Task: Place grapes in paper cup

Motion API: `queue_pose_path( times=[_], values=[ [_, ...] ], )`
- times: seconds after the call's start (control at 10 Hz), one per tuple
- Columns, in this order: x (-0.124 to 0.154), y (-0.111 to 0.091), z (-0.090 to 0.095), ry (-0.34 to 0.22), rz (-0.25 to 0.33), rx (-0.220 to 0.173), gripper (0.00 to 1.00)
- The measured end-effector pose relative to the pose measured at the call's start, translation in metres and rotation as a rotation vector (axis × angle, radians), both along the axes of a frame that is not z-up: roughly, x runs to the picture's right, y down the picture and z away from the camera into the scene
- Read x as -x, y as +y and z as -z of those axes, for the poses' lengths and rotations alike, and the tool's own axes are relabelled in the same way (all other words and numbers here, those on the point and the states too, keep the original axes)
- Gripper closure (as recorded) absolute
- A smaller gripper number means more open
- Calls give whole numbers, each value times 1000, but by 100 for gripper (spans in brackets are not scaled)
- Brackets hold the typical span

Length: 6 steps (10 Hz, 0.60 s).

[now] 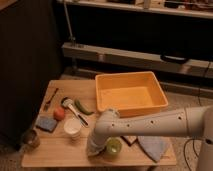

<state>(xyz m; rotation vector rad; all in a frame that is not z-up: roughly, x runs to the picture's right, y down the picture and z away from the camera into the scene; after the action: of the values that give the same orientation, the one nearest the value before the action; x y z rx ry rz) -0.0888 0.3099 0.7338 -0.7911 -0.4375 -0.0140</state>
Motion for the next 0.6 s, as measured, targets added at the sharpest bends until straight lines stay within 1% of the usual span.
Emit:
queue_pose_path(
  times=[0.2,0.4,0.6],
  values=[
    [-1,-3,0,27,-15,12,100],
    [-4,-10,3,42,-31,10,100],
    [-10,-29,15,61,-56,-5,100]
  ],
)
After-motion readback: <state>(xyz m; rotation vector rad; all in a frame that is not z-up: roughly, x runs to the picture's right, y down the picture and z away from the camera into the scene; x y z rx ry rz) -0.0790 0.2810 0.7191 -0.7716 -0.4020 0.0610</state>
